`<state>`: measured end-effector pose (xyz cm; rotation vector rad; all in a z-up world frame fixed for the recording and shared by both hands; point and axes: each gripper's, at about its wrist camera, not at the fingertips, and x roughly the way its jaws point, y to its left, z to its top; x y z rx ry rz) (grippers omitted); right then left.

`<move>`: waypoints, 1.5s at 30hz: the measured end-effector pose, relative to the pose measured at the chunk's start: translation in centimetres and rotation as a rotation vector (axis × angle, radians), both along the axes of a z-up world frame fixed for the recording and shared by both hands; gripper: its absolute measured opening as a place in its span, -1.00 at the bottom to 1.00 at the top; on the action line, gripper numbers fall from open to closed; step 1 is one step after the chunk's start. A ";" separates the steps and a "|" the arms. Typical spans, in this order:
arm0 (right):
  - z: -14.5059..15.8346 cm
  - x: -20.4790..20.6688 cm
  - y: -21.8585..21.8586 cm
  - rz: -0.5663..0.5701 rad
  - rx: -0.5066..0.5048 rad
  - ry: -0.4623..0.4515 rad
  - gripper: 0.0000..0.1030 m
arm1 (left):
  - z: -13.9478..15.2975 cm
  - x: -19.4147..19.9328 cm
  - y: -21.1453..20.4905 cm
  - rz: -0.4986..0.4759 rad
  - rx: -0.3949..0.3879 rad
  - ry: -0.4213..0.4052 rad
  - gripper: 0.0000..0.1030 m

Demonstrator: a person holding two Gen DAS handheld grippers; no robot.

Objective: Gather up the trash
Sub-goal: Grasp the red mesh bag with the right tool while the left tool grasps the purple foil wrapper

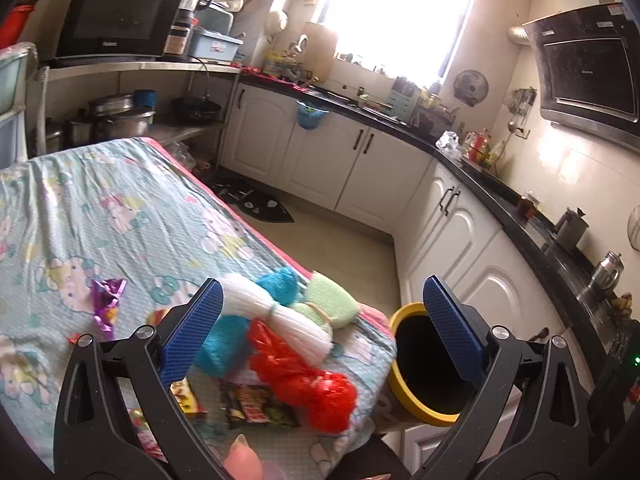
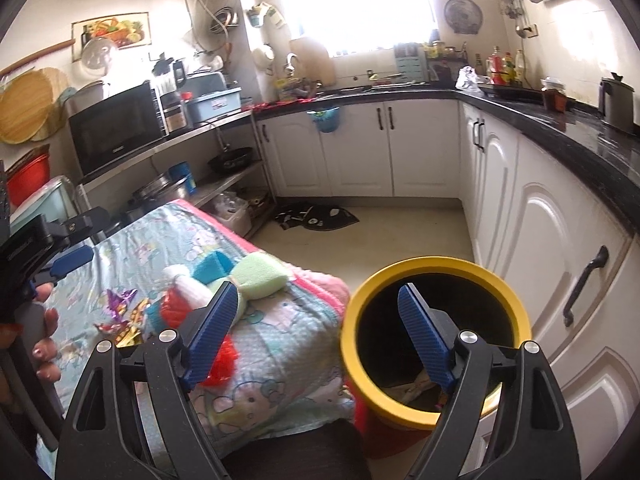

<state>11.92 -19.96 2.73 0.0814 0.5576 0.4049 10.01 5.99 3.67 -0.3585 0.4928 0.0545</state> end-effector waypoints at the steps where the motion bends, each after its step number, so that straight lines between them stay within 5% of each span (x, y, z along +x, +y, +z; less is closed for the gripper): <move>1: 0.0 -0.2 0.3 0.009 0.000 0.000 0.55 | 0.1 -0.1 0.3 0.005 0.003 -0.001 0.79; 24: -2.9 -0.7 9.8 0.268 -0.134 0.081 0.58 | -1.2 -2.2 10.2 0.221 -0.005 0.030 0.79; 45: -8.5 2.4 13.1 0.318 -0.180 0.229 0.58 | -10.0 0.4 16.7 0.320 -0.072 0.270 0.78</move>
